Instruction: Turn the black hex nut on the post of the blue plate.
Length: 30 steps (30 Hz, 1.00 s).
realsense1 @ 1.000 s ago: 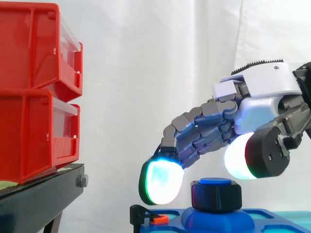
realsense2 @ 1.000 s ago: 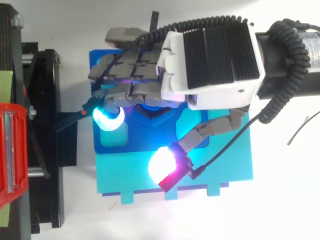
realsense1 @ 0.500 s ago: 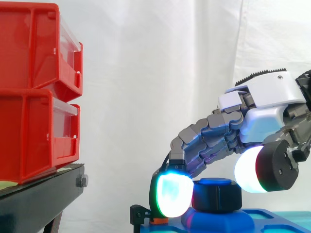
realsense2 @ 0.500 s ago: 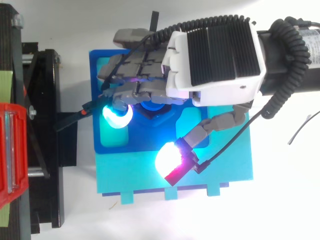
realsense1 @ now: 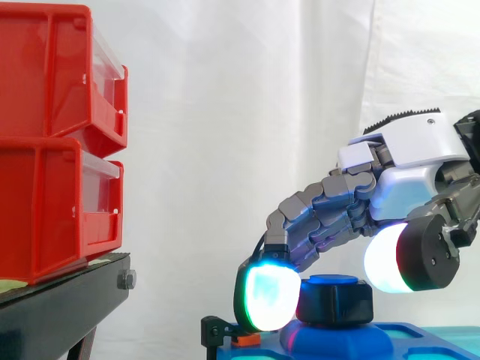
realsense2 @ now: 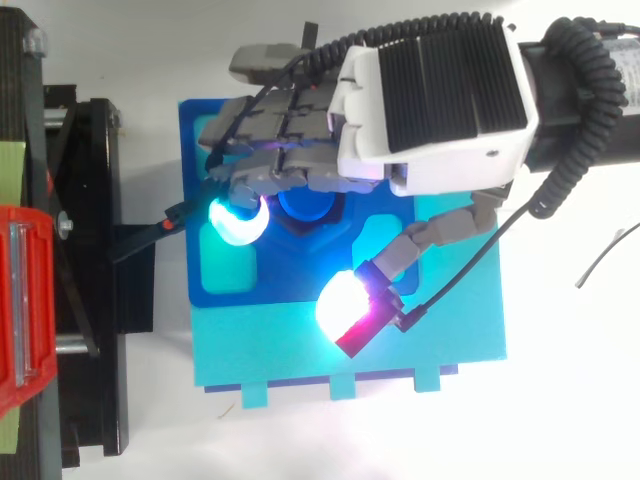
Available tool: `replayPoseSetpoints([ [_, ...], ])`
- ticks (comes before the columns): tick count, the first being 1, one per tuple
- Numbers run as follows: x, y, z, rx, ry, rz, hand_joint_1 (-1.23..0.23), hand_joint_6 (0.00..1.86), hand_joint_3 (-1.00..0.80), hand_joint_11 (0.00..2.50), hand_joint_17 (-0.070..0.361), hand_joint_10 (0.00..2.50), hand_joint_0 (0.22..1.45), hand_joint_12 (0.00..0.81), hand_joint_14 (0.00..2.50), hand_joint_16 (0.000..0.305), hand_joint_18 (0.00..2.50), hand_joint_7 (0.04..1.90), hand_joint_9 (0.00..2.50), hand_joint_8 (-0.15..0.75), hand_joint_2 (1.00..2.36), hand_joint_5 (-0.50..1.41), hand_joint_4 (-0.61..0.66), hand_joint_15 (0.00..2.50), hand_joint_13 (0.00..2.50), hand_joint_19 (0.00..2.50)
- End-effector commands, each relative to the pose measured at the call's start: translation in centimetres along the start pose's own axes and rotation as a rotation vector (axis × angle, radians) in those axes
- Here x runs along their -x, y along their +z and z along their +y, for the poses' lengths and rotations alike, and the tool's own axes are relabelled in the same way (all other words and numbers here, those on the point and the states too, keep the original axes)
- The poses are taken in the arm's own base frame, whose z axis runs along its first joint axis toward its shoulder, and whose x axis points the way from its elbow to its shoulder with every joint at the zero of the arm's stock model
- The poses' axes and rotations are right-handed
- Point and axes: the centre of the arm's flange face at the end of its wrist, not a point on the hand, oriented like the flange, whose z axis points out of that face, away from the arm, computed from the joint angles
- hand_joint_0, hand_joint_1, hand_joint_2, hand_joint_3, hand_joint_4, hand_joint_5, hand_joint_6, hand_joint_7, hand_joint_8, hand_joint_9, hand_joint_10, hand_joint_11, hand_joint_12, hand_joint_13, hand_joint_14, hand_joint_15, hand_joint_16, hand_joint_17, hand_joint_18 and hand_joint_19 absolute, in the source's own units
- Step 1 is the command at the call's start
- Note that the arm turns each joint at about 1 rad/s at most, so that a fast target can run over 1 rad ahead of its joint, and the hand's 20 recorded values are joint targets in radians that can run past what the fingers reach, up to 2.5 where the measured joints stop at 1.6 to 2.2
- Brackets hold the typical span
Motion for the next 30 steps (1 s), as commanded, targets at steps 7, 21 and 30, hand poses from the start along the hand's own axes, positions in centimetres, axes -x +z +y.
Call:
replayPoseSetpoints([
  [7, 0.4, -0.3, -0.8, 0.009, 0.002, -0.001, -0.55, 0.5, -0.5, 0.0, 0.108, 0.0, 0.44, 0.389, 0.0, 0.048, 0.1, 0.9, 0.32, 0.324, 1.0, -0.18, 0.29, 0.0, 0.31, 0.1],
  [21, 1.0, -0.9, -2.2, 0.029, 0.002, 0.004, -0.55, 0.5, -0.5, 0.0, 0.108, 0.0, 0.45, 0.389, 0.0, 0.048, 0.1, 0.9, 0.32, 0.324, 1.0, -0.18, 0.28, 0.0, 0.31, 0.1],
  [30, 1.5, -1.4, -3.2, 0.044, 0.005, 0.009, -0.55, 0.5, -0.5, 0.0, 0.109, 0.0, 0.45, 0.39, 0.0, 0.048, 0.1, 0.9, 0.32, 0.323, 1.0, -0.18, 0.28, 0.0, 0.31, 0.11],
])
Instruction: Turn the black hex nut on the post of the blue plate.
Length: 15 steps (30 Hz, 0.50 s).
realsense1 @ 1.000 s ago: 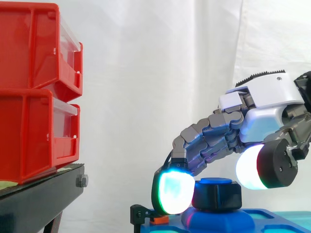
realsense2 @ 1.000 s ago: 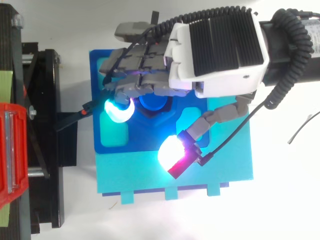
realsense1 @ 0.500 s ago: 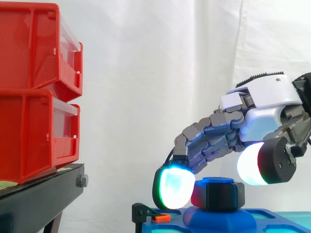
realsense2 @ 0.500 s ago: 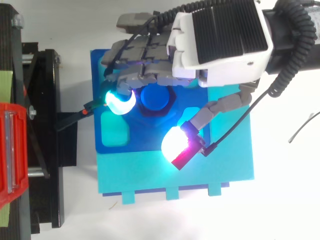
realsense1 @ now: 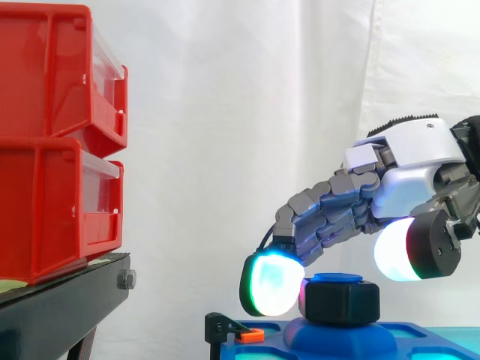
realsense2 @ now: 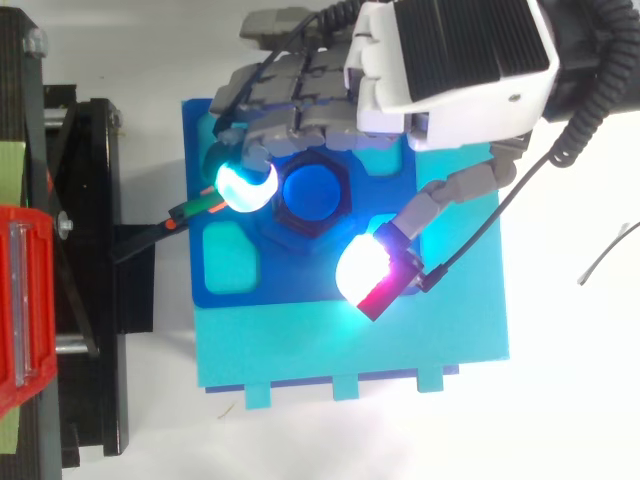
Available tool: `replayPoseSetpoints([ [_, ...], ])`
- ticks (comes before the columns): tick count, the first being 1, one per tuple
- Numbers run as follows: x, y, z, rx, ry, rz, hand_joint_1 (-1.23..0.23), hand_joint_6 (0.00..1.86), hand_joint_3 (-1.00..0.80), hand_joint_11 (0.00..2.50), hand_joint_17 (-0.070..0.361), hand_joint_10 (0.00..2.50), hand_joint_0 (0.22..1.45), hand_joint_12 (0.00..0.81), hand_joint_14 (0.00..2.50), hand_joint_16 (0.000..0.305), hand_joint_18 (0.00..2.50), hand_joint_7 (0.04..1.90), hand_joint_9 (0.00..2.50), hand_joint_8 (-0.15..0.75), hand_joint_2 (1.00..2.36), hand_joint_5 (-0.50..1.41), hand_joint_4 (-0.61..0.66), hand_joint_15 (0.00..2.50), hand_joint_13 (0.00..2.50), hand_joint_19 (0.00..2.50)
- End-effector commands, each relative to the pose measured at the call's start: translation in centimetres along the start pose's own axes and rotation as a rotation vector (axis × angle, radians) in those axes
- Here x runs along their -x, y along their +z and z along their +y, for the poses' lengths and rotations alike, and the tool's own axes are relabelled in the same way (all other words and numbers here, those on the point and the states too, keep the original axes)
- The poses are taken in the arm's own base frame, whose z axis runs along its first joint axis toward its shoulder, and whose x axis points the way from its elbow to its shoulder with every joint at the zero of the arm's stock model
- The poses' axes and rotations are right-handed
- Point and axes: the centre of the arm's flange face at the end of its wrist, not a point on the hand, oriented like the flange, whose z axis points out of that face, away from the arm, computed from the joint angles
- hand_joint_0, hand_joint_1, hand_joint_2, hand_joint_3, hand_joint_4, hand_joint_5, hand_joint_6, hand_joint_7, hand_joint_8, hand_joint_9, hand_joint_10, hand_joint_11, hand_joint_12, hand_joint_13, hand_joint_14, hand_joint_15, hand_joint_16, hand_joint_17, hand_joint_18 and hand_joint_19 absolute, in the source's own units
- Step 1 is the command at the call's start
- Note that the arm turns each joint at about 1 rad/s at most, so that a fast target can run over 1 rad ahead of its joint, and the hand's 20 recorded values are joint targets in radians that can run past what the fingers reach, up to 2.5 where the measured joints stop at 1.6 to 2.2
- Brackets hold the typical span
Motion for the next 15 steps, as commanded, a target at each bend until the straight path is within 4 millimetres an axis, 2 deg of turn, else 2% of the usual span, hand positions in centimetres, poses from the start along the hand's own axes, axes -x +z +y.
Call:
replayPoseSetpoints([
  [1, 0.2, -0.3, -0.6, 0.004, 0.001, -0.001, -0.55, 0.5, -0.5, 0.0, 0.109, 0.0, 0.45, 0.39, 0.0, 0.048, 0.1, 0.9, 0.32, 0.323, 1.0, -0.18, 0.28, 0.0, 0.31, 0.11],
  [15, 1.0, -1.1, -1.9, 0.021, 0.007, 0.003, -0.55, 0.5, -0.5, 0.0, 0.108, 0.0, 0.45, 0.389, 0.0, 0.048, 0.09, 0.9, 0.33, 0.324, 1.0, -0.18, 0.28, 0.0, 0.32, 0.12],
])
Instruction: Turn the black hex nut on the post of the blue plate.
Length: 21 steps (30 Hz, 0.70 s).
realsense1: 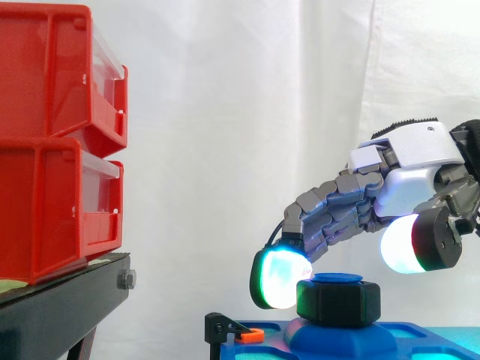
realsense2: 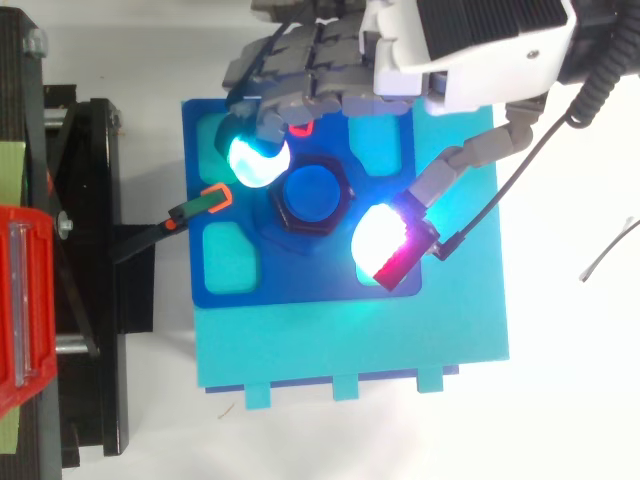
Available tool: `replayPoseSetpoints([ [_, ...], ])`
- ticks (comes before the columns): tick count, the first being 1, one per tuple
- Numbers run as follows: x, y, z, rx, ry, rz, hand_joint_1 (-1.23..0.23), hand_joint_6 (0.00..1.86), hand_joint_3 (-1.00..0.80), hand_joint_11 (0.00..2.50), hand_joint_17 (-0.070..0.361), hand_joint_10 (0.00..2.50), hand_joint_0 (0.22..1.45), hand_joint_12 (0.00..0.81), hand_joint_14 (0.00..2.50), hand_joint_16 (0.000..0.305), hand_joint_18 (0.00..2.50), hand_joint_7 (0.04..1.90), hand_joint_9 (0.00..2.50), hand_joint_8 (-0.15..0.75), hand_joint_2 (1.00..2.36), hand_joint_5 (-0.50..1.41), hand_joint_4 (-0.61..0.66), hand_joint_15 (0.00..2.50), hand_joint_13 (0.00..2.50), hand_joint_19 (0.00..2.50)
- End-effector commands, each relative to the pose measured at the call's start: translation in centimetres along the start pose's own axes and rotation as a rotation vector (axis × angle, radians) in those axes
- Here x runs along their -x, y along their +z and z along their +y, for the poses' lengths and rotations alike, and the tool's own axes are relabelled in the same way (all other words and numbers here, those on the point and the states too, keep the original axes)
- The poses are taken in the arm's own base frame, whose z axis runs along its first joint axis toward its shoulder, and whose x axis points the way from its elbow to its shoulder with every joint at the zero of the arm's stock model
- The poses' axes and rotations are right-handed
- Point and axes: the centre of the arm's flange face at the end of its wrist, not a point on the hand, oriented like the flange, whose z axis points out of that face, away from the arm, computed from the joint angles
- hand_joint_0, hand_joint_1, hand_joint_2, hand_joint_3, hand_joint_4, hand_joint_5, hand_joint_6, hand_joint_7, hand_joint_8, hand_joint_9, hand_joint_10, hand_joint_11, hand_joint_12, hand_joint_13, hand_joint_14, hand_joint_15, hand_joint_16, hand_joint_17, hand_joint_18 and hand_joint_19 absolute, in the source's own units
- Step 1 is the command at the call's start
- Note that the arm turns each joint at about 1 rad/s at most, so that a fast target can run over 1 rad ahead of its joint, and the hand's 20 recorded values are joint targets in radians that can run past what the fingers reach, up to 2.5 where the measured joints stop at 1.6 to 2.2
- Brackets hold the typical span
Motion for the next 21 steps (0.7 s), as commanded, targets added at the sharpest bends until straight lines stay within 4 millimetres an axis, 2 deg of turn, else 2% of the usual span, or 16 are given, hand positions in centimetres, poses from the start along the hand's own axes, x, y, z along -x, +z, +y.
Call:
replayPoseSetpoints([
  [1, 0.0, 0.0, -0.1, 0.001, 0.002, 0.001, -0.55, 0.5, -0.5, 0.0, 0.108, 0.0, 0.45, 0.388, 0.0, 0.048, 0.09, 0.9, 0.33, 0.325, 1.0, -0.18, 0.28, 0.0, 0.32, 0.12],
  [8, 0.8, 0.3, 0.5, 0.011, 0.008, -0.014, -0.55, 0.5, -0.5, 0.0, 0.108, 0.0, 0.45, 0.388, 0.0, 0.048, 0.09, 0.9, 0.33, 0.325, 1.0, -0.18, 0.28, 0.0, 0.32, 0.12],
  [13, 2.4, 1.0, 1.8, 0.028, 0.002, -0.037, -0.55, 0.5, -0.5, 0.0, 0.108, 0.0, 0.45, 0.389, 0.0, 0.048, 0.1, 0.9, 0.33, 0.326, 1.0, -0.18, 0.28, 0.0, 0.32, 0.12],
  [21, 2.1, 1.7, 2.7, 0.004, -0.003, -0.053, -0.55, 0.5, -0.5, 0.0, 0.108, 0.0, 0.45, 0.387, 0.0, 0.048, 0.1, 0.9, 0.33, 0.326, 1.0, -0.18, 0.28, 0.0, 0.33, 0.13],
])
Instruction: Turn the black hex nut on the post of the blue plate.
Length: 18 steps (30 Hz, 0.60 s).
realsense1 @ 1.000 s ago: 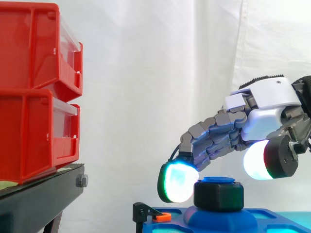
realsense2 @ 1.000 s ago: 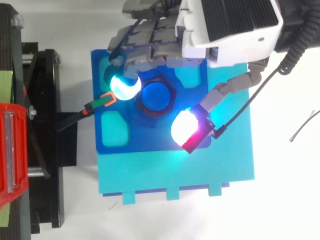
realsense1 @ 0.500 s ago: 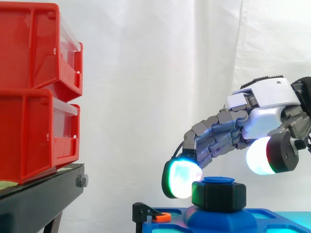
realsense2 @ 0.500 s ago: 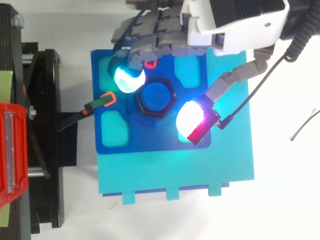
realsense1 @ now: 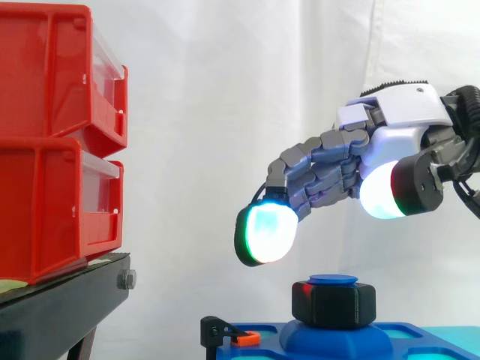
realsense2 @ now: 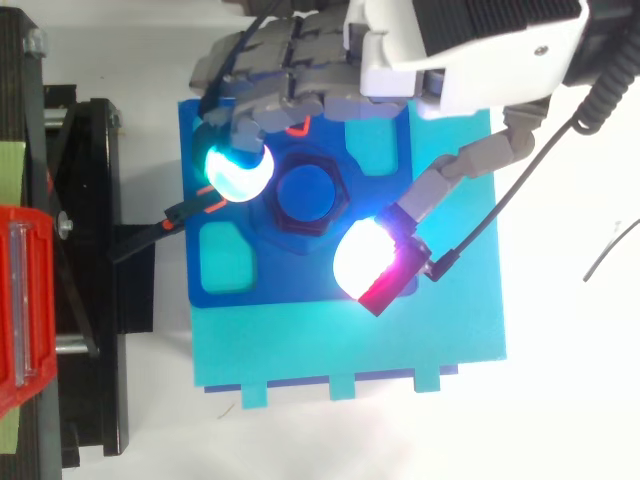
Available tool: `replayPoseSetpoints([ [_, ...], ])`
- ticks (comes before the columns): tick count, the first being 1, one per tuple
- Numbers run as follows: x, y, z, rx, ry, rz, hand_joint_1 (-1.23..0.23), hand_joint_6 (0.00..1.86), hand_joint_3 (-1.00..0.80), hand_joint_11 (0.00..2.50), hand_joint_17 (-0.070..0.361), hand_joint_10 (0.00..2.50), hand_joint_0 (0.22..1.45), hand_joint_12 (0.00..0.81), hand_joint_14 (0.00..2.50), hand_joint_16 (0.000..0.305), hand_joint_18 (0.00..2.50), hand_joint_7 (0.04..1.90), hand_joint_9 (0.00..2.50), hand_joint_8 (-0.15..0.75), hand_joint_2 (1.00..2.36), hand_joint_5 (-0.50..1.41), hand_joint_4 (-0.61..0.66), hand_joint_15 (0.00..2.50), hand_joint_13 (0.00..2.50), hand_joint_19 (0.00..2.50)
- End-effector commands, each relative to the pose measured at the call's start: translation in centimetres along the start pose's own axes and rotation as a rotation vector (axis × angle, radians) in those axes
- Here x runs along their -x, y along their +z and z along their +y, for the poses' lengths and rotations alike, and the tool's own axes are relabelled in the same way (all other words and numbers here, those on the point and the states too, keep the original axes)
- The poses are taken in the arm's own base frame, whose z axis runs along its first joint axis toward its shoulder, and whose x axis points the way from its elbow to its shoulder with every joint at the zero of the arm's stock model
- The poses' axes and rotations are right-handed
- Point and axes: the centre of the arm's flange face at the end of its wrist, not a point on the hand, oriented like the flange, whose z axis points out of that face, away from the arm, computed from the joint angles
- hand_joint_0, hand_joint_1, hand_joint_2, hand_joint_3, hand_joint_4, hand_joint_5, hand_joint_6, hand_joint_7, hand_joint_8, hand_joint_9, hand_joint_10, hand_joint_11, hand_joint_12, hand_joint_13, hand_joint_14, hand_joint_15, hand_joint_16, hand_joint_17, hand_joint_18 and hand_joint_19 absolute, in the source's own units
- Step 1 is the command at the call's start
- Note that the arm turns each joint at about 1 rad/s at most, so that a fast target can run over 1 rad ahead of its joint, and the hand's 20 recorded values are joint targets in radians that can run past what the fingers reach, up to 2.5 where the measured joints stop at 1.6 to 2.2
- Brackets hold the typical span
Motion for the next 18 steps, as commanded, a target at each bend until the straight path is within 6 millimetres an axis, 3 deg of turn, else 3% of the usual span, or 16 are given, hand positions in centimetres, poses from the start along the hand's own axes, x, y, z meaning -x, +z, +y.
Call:
replayPoseSetpoints([
  [1, -0.1, 0.4, 0.5, -0.02, -0.003, -0.012, -0.55, 0.5, -0.5, 0.0, 0.107, 0.0, 0.45, 0.387, 0.0, 0.048, 0.09, 0.9, 0.33, 0.325, 1.0, -0.18, 0.28, 0.0, 0.33, 0.13],
  [11, -1.8, 1.9, 3.2, -0.061, -0.008, -0.019, -0.55, 0.5, -0.5, 0.0, 0.106, 0.0, 0.45, 0.385, 0.0, 0.047, 0.08, 0.9, 0.33, 0.325, 1.0, -0.18, 0.28, 0.0, 0.33, 0.12],
  [18, -3.0, 2.2, 4.0, -0.072, -0.008, -0.008, -0.55, 0.5, -0.5, 0.0, 0.106, 0.0, 0.45, 0.385, 0.0, 0.047, 0.08, 0.9, 0.33, 0.325, 1.0, -0.18, 0.28, 0.0, 0.33, 0.13],
])
